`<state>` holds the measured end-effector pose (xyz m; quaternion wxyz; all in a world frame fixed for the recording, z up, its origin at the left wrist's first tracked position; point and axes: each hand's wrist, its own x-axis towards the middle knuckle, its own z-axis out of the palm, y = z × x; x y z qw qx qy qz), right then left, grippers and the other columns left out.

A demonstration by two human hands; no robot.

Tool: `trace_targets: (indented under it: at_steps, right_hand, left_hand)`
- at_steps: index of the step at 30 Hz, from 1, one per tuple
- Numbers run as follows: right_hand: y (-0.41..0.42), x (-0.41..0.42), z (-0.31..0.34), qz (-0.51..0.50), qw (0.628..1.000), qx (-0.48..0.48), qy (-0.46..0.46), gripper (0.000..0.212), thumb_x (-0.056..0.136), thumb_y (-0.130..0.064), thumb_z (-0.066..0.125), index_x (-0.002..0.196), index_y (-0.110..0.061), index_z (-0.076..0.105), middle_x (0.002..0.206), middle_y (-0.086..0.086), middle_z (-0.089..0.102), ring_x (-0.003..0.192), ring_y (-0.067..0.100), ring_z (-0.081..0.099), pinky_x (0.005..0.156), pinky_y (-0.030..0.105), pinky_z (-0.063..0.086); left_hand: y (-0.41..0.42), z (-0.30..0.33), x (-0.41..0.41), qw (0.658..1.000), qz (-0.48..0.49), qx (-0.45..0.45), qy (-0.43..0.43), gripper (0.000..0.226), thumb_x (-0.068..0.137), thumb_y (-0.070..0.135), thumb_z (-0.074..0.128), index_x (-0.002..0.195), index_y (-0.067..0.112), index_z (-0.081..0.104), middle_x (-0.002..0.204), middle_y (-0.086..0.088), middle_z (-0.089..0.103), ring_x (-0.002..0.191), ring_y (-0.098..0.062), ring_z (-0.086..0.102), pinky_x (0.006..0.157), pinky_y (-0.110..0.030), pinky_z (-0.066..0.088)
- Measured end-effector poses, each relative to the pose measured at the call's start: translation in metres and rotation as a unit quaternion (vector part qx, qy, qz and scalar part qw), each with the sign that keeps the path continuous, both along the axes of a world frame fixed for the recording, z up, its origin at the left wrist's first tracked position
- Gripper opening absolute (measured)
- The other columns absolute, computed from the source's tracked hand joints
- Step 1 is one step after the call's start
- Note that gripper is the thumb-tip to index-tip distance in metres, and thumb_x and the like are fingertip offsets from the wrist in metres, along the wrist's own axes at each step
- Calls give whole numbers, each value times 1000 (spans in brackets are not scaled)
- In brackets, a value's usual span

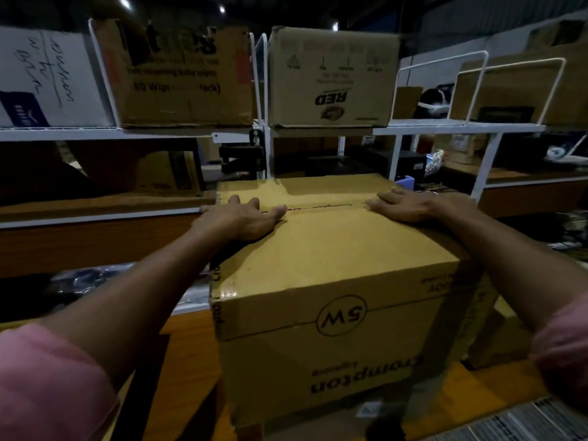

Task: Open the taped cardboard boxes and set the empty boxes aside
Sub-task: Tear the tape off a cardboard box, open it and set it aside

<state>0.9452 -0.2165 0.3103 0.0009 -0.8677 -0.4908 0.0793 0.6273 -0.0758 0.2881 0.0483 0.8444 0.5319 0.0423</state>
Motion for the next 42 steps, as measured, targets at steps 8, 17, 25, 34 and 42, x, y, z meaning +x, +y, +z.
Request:
trace_targets:
  at_steps: [8,17,25,34,42]
  right_hand:
    - [17,38,-7,30,999,32,20,132,49,-111,12,160,-40,16,171,4,7,155,33,13,121,63,16]
    - [-15,15,4,45,987,147,35,113,63,-99,32,155,-34,35,166,9,24,150,37,25,115,57,28]
    - [-64,-22,31,97,915,392,-19,89,81,-85,46,153,-33,38,169,2,15,152,34,20,117,64,24]
    - [-91,-67,-26,80,852,515,-53,89,73,-77,60,151,-38,40,169,-9,11,148,47,16,108,73,29]
    - [-121,-101,-78,41,863,500,-57,100,69,-85,54,154,-37,31,167,-3,3,151,41,8,111,66,23]
  left_hand:
    - [7,4,16,1000,11,-13,24,98,85,91,17,163,32,13,172,-12,5,155,-42,15,122,-61,21]
    - [-20,21,-8,994,-9,101,-49,81,87,84,40,134,20,56,141,-15,51,117,-33,55,85,-45,51]
    - [-48,48,-54,948,-20,269,-171,98,80,93,35,158,34,26,171,-5,13,137,-46,45,99,-59,49]
    - [-63,-12,-86,903,-96,337,-246,113,76,89,45,164,26,14,171,-7,-17,140,-55,33,97,-63,49]
    - [-93,-55,-109,907,-115,311,-260,113,75,85,50,165,32,6,170,-7,-22,146,-53,17,81,-65,56]
